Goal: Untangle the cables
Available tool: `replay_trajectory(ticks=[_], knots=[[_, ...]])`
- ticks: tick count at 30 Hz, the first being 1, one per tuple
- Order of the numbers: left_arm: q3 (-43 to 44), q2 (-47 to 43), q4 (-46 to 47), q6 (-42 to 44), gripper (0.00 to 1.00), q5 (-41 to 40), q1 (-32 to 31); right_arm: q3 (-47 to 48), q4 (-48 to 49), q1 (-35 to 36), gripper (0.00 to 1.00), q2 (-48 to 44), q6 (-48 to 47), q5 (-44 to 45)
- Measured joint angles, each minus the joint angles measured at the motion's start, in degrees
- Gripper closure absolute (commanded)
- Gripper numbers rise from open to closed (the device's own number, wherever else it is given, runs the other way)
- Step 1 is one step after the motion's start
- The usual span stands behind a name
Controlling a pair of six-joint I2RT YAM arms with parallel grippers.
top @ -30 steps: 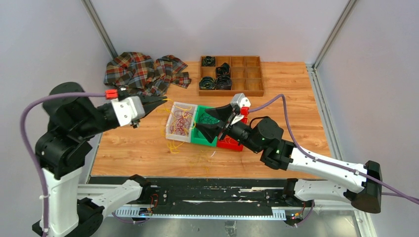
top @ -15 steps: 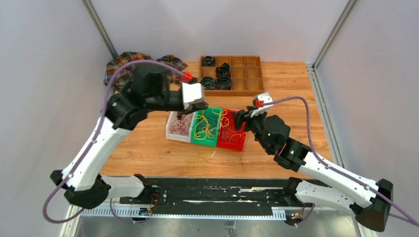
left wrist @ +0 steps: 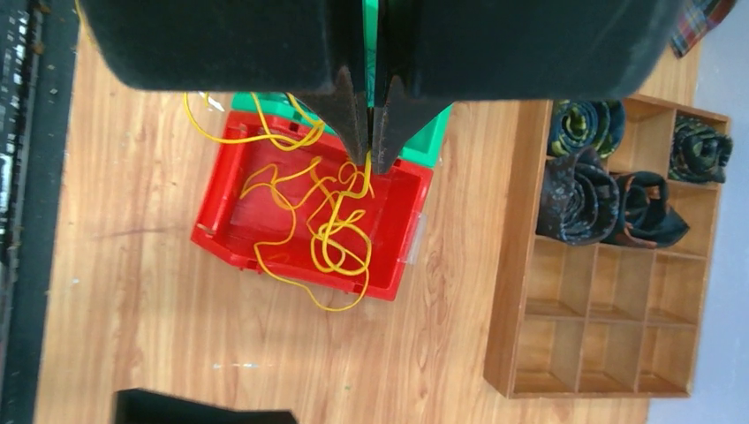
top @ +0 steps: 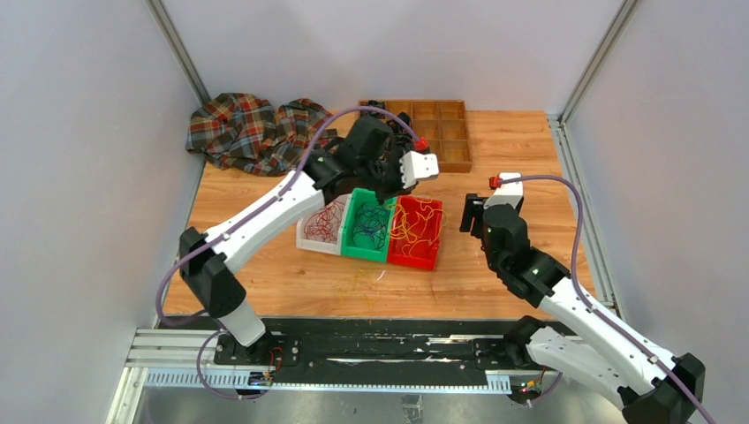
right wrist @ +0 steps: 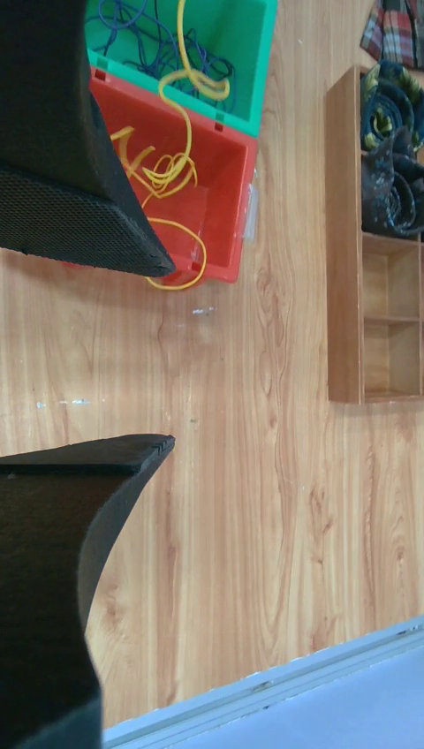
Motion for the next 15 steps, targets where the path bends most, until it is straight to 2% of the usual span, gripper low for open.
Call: replay_trajectory(ticks=[15], knots=[[-2.3,13.7,9.7,1.0,0.99,-10.6,-3.3,-1.0,-3.6,-2.4,0.35,-3.0,0.3,0.5]])
